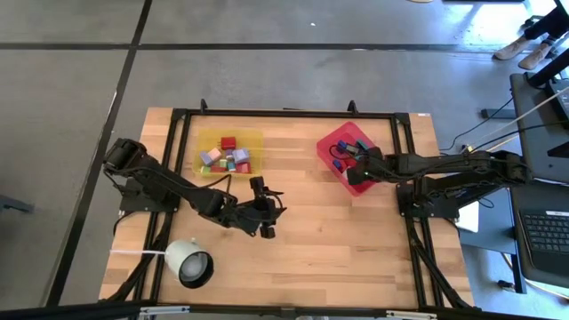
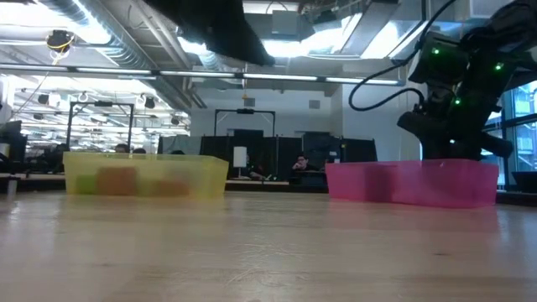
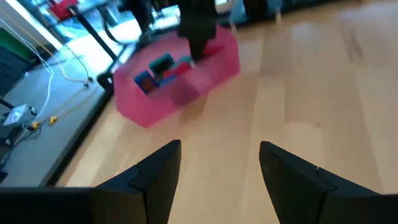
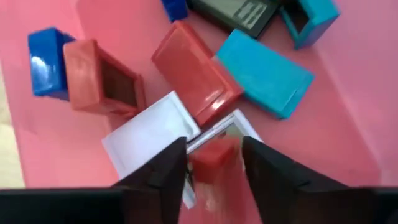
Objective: Pick & Place Office items
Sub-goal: Put the red digital clock into the pink bin, then return to Home Position
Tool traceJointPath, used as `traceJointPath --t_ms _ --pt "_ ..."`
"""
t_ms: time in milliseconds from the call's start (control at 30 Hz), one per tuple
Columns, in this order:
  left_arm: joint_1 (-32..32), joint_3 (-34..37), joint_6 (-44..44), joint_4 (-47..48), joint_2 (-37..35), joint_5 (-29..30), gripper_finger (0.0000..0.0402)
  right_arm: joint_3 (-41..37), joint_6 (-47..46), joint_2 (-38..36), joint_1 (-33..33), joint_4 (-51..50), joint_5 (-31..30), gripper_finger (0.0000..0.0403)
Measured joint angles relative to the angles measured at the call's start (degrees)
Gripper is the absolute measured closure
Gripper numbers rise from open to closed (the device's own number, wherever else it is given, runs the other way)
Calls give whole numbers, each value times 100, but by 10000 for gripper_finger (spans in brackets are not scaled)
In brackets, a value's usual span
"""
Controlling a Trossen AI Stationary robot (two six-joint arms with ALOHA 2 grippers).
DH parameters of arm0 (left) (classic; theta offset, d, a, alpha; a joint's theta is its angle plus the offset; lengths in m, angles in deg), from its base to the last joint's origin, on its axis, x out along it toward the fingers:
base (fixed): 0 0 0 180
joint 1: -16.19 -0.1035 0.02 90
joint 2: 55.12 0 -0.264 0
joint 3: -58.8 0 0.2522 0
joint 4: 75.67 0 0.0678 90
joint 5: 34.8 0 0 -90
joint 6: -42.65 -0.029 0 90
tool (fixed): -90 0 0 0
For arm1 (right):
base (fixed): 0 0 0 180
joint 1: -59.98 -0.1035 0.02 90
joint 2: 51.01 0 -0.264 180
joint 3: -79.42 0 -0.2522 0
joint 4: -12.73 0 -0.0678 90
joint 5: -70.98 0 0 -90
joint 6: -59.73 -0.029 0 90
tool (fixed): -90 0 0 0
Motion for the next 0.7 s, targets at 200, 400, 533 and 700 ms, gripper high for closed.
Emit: traceJointPath --t_ms 200,400,533,700 --pt "224 -4 -93 395 -690 217 187 182 315 0 2 -43 241 168" --pt "478 -4 -110 1403 -1729 219 187 1117 1349 0 4 -1054 494 137" --pt "631 -4 -111 1722 -2312 202 187 1883 2051 0 2 -1448 951 134" --pt "692 -4 -111 1728 -2746 79 187 2618 2246 0 -3 -1334 1304 134"
